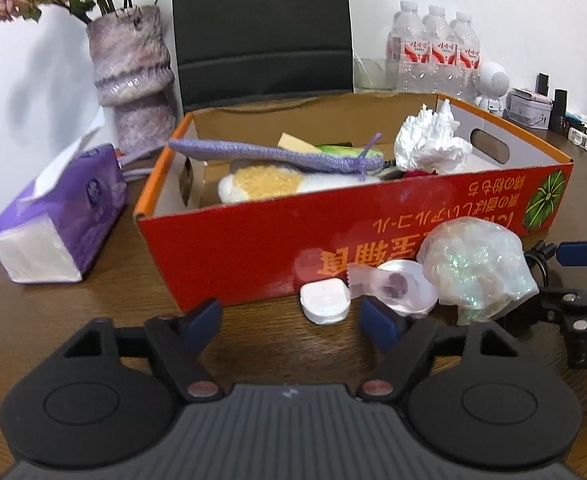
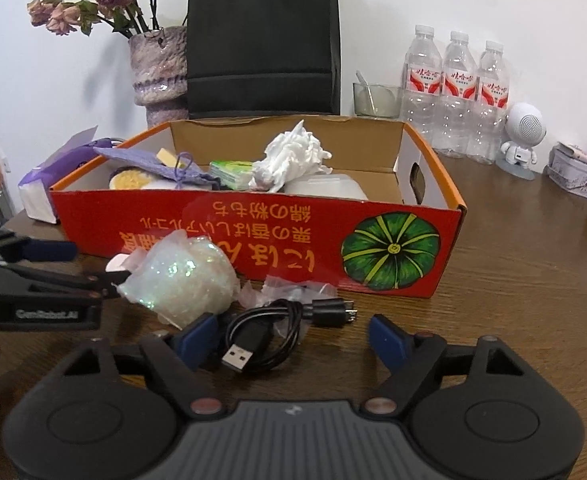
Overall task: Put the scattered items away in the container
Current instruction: 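Grasp the black USB cable with the right tool while the left tool grasps the white round cap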
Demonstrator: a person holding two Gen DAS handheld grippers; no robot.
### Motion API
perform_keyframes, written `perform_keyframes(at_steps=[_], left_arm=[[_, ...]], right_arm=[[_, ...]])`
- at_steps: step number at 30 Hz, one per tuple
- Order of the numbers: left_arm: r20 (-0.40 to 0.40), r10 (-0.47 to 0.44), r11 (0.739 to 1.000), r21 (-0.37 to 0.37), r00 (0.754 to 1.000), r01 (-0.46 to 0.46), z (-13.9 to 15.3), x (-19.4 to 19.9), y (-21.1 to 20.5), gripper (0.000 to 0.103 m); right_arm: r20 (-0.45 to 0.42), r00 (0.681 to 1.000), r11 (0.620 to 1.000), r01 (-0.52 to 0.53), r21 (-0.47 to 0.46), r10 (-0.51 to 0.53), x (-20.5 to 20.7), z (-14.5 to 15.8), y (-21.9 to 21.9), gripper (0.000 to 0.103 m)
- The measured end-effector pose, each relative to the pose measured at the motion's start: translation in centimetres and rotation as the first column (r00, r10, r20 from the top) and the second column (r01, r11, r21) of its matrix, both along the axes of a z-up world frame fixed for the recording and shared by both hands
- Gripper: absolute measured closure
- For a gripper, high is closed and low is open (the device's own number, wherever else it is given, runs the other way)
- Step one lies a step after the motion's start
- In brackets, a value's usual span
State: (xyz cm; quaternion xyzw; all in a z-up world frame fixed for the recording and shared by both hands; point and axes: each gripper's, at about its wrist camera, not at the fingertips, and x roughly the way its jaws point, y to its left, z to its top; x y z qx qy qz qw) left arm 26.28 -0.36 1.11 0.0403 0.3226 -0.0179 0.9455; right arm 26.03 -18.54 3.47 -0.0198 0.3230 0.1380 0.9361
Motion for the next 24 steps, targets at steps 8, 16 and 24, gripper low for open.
perform_keyframes(at_steps=[8,16,24], left_arm=[[0.000,-0.020,0.998,-0.058,1.000,0.020,0.4,-0.2,0.3,0.074],[0.012,-0.012,0.996,-0.087,1.000,0.013,0.5,-1.3,1.1,0.074],[0.055,-0.010,0.997,-0.082,0.998,0.014,1.3,-2.7,1.2,0.074]], right_arm=[[-0.027,0.999,0.996,-0.021,0.085,0.024,0.1,-0.1,-0.6,0.044],[0.008,0.999,0.998,-0.051,0.040,0.050,-1.2,0.4,-0.1,0.072],[0.048,0.998,0.998,-0.045,0.053,0.043,-2.2,1.2,-0.6,0.074]])
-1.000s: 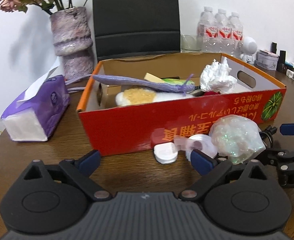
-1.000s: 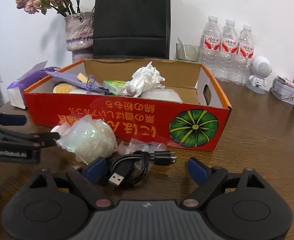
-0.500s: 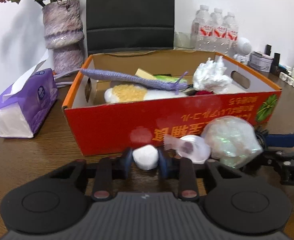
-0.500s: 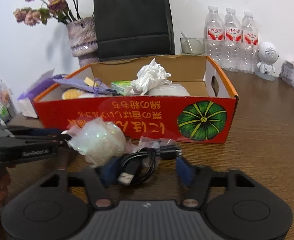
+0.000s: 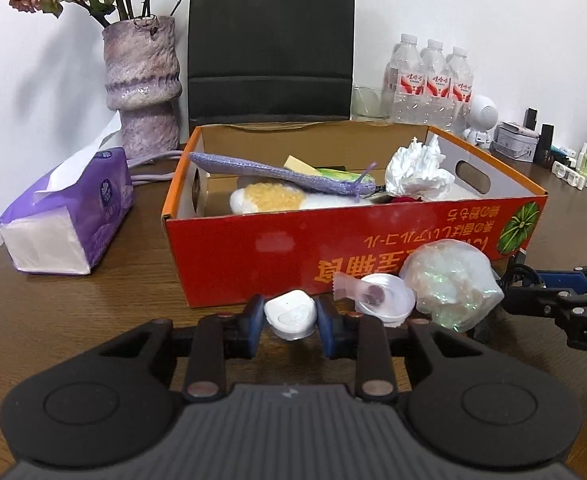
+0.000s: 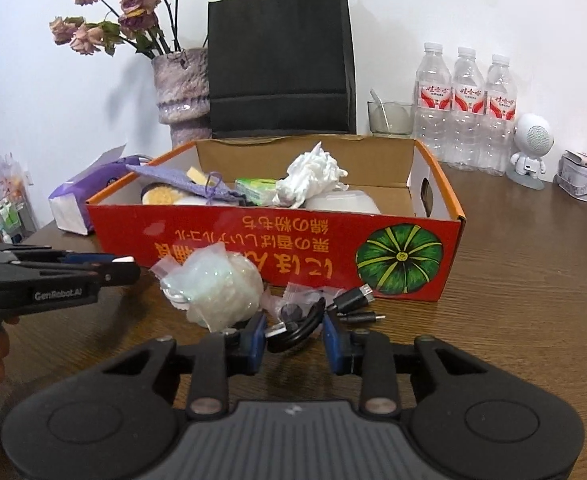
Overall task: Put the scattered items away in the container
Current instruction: 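Grasp the black USB cable with the right tool while the left tool grasps the white round cap, then carry the cable and white cap over the box and open both tools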
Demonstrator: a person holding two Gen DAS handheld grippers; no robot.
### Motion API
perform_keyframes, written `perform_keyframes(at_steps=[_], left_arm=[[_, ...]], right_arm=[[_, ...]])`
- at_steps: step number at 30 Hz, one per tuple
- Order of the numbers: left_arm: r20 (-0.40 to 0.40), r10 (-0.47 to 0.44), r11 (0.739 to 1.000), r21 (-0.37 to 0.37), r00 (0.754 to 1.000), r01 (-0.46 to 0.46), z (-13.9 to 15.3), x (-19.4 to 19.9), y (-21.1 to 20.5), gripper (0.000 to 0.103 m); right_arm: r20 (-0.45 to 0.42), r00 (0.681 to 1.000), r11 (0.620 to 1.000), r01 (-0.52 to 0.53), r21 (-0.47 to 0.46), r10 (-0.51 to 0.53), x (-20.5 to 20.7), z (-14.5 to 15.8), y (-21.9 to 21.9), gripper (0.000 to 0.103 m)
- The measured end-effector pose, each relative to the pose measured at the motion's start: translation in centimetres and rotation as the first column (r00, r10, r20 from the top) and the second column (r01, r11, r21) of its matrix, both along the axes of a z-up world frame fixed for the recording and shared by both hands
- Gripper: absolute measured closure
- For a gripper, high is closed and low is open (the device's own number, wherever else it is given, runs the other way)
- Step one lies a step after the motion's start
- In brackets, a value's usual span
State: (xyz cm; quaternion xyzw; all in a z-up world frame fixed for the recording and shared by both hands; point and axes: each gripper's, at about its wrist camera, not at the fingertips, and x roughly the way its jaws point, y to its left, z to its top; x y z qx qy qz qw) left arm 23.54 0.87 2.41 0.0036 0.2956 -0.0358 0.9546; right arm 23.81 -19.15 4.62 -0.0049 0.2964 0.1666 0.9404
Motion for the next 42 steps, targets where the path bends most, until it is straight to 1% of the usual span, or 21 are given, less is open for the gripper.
perform_keyframes(at_steps=[4,9,12,15,19,24,26,29,33,37,40,42], left_arm=[[0.004,-0.004,1.000,-0.006,1.000,0.004,0.1,-0.7,-0.2,0.074],[0.028,-0.011,1.000,-0.002,1.000,0.012,0.6,-2.0,-0.5,0.074],[0.057,-0.022,1.000,-0.007,0.998,0.022,1.5,-3.0,-0.8,0.074],[0.099,-0.037,0.999,-0.007,0.994,0.038,3.0,-3.4,-1.2,0.074],[0.156,-0.041,0.999,-0.023,0.987,0.045,5.6,-2.4,-1.4,0.074],[0.226,-0.018,0.998,-0.052,0.974,0.031,8.5,-0.2,-1.7,0.074],[0.241,0.002,0.997,-0.074,0.971,0.017,9.1,0.9,-1.7,0.074],[0.252,0.027,0.996,-0.085,0.967,-0.006,9.4,2.5,-1.8,0.074],[0.225,0.051,0.994,-0.104,0.973,-0.028,8.8,4.7,-1.2,0.074],[0.188,0.081,0.992,-0.111,0.979,-0.061,7.6,7.2,-0.7,0.074],[0.164,0.082,0.994,-0.086,0.983,-0.069,6.4,8.7,-0.7,0.074],[0.146,0.085,0.994,-0.083,0.986,-0.073,5.8,9.3,-0.6,0.074]], right_arm=[[0.018,1.000,1.000,0.003,0.007,-0.003,-0.5,0.3,-0.1,0.074],[0.039,0.999,1.000,0.013,0.011,-0.013,-1.2,0.7,-0.4,0.074],[0.068,0.997,0.999,0.028,0.025,-0.029,-1.7,1.3,-0.6,0.074],[0.102,0.994,0.999,0.028,0.041,-0.032,-2.0,2.5,-0.8,0.074],[0.150,0.988,0.998,0.021,0.055,-0.029,-1.2,4.9,-0.5,0.074],[0.221,0.974,0.998,0.034,0.061,-0.047,1.0,7.9,0.5,0.074],[0.231,0.971,0.997,0.039,0.073,-0.055,2.1,8.7,0.7,0.074],[0.245,0.967,0.996,0.053,0.074,-0.070,4.1,9.4,1.1,0.074],[0.226,0.970,0.994,0.070,0.088,-0.089,6.8,9.3,1.3,0.074],[0.187,0.977,0.993,0.085,0.078,-0.098,9.3,8.5,1.0,0.074],[0.132,0.987,0.994,0.087,0.070,-0.095,11.1,7.3,0.8,0.074],[0.093,0.991,0.994,0.088,0.061,-0.094,11.9,6.4,0.7,0.074]])
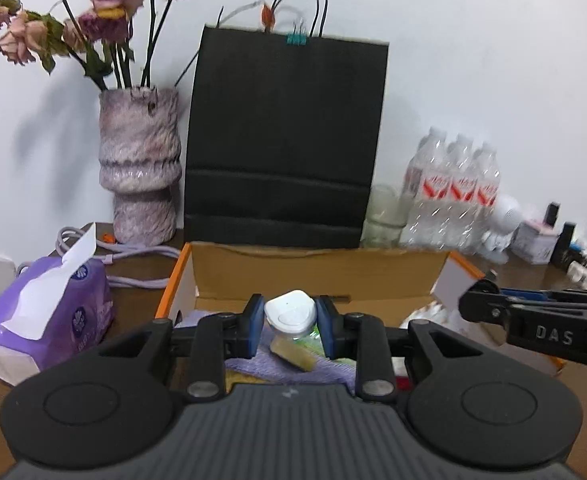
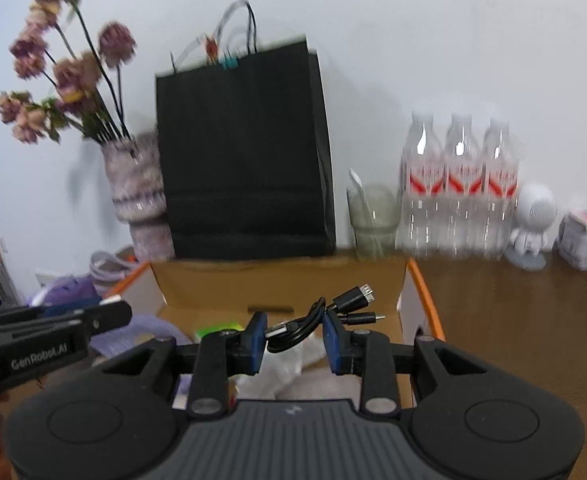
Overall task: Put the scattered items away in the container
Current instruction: 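Carry the cable and white cap over the box and open both tools, then grasp the clear plastic bag with the right tool while the left tool grasps the clear wrapper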
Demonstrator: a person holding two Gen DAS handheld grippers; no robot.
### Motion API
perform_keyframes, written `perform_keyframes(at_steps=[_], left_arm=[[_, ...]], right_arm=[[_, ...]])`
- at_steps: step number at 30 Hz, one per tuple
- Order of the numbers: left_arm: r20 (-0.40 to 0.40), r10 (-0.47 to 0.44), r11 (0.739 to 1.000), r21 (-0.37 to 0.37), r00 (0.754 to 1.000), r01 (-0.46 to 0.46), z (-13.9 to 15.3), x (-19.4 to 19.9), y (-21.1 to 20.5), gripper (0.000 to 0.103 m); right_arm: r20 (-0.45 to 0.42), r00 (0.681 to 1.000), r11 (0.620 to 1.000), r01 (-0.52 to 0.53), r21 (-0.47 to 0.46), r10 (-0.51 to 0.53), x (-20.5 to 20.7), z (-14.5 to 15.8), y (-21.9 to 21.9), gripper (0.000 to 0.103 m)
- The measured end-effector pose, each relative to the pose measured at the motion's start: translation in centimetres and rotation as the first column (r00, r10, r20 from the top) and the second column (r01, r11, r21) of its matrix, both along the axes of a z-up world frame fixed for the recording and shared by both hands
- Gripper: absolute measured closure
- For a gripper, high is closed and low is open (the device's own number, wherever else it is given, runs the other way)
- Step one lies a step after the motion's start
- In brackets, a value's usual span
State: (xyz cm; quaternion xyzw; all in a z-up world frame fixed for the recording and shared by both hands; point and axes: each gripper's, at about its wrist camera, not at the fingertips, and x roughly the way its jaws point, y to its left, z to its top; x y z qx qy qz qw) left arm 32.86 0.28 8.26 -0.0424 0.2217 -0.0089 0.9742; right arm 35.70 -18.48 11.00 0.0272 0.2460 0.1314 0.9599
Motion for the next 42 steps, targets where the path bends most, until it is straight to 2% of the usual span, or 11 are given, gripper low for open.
perform_keyframes(at_steps=[8,9,10,11,12,13,14,17,20,42], left_arm=[[-0.031,-0.019,1.000,0.018,0.999,0.020,-1.1,0.5,-0.5,0.074],[-0.038,-0.028,0.999,0.019,0.999,0.029,-1.1,0.5,-0.6,0.072],[-0.044,-0.031,0.999,0.013,0.999,0.031,-1.2,0.5,-0.6,0.062],[-0.051,-0.026,1.000,0.007,0.998,0.026,-1.2,0.6,-0.6,0.033],[-0.050,-0.017,1.000,0.004,0.999,0.017,-1.2,0.5,-0.6,0.018],[-0.042,0.002,1.000,0.011,0.999,-0.002,-1.1,0.4,-0.7,0.006],[-0.031,0.022,0.999,0.032,0.999,-0.021,-1.0,0.2,-0.8,0.001],[-0.001,0.042,0.995,0.093,0.999,-0.041,-0.6,-0.2,-1.2,0.000],[-0.004,0.058,0.991,0.117,0.998,-0.057,-0.5,-0.3,-1.6,0.000],[-0.002,0.066,0.990,0.123,0.998,-0.066,-0.5,-0.6,-1.6,0.000]], right_arm=[[-0.037,0.999,1.000,-0.001,-0.003,0.001,0.7,-1.0,0.0,0.074],[-0.036,0.999,1.000,0.001,0.003,-0.001,0.6,-1.0,0.0,0.072],[-0.036,0.999,1.000,0.006,0.016,-0.005,0.6,-0.9,-0.2,0.072],[-0.041,0.999,0.999,0.010,0.030,-0.009,0.6,-0.8,-0.4,0.066],[-0.052,0.999,0.999,0.011,0.042,-0.009,0.6,-0.7,-0.6,0.044],[-0.064,0.998,0.999,0.012,0.050,-0.008,0.7,-0.6,-0.7,0.027],[-0.074,0.997,0.998,0.013,0.058,-0.008,0.8,-0.6,-0.8,0.000],[-0.085,0.996,0.999,0.012,0.053,-0.007,0.6,-0.2,-0.9,0.000],[-0.091,0.996,0.999,0.018,0.035,-0.015,0.4,-0.1,-0.8,0.000],[-0.092,0.996,1.000,0.019,0.011,-0.018,0.3,0.0,-0.6,0.000]])
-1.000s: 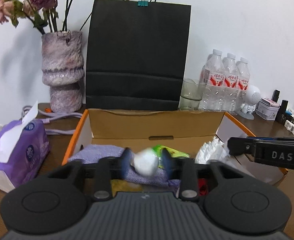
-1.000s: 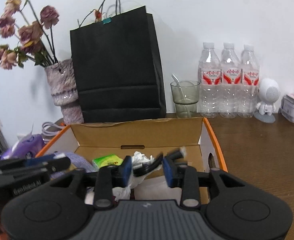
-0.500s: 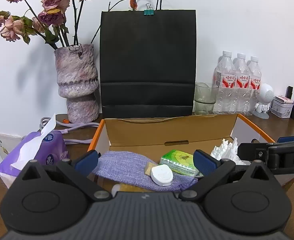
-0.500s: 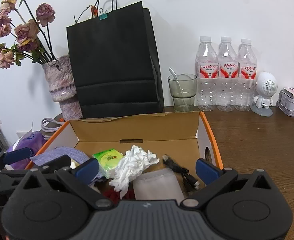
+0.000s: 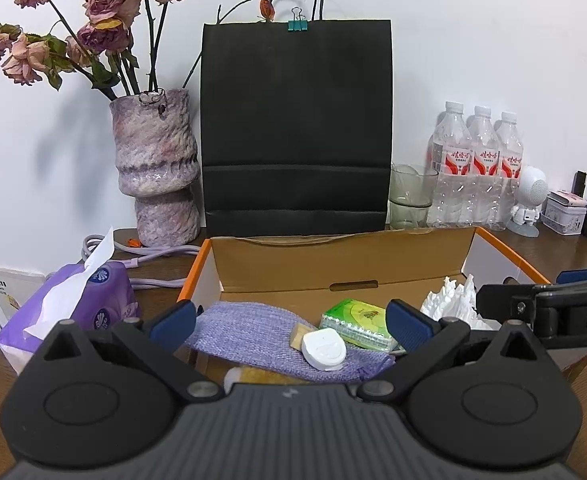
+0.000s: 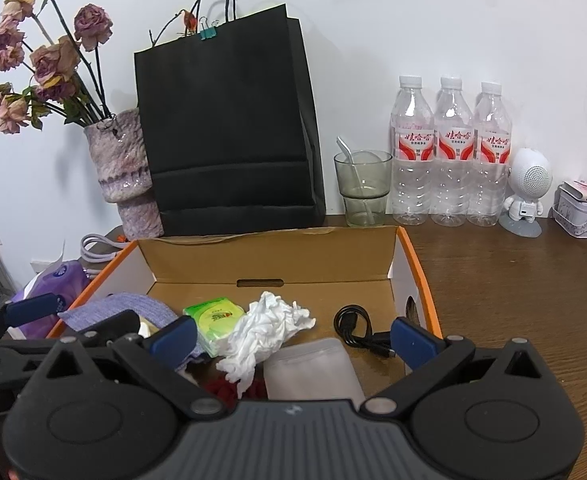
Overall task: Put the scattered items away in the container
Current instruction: 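Grasp the clear plastic bag with the right tool while the left tool grasps the clear wrapper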
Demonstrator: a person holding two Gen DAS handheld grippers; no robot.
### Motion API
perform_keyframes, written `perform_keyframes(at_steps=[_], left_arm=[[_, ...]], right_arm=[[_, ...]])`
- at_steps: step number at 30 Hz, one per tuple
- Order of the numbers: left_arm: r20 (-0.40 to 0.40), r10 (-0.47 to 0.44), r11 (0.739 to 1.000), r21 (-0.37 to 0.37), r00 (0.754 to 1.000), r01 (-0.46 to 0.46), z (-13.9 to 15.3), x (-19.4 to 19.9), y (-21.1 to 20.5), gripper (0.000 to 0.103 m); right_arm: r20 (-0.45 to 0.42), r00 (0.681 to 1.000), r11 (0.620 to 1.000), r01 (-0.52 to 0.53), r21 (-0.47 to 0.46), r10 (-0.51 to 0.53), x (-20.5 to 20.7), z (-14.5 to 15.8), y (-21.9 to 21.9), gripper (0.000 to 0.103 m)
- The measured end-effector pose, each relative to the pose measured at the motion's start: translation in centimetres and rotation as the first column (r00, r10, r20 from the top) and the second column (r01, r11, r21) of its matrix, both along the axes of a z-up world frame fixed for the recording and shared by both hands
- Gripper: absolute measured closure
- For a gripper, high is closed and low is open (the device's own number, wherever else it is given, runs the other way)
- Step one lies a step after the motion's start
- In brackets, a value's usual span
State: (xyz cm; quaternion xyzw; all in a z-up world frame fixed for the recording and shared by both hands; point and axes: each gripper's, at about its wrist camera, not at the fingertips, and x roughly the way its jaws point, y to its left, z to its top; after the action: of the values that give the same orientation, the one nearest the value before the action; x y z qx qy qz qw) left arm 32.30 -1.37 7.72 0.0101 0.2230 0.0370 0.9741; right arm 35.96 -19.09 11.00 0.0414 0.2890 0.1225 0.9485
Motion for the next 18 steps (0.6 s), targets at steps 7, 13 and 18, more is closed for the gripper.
perform_keyframes(at_steps=[7,13,18], left_arm=[[0.017,-0.001,1.000,-0.022,1.000,0.001,0.8,-0.9,0.1,0.000],[0.050,-0.031,0.999,-0.037,0.998,0.033,2.0,-3.8,0.1,0.000],[0.047,-0.033,0.997,-0.064,0.998,0.036,2.3,-6.3,1.0,0.000]], right_arm=[[0.012,1.000,1.000,0.005,0.013,-0.005,-0.6,0.5,-0.1,0.000],[0.039,0.999,0.998,-0.020,0.055,0.018,-3.1,1.5,-0.7,0.000],[0.055,0.998,0.999,-0.028,0.026,0.026,-6.4,1.6,-1.7,0.000]])
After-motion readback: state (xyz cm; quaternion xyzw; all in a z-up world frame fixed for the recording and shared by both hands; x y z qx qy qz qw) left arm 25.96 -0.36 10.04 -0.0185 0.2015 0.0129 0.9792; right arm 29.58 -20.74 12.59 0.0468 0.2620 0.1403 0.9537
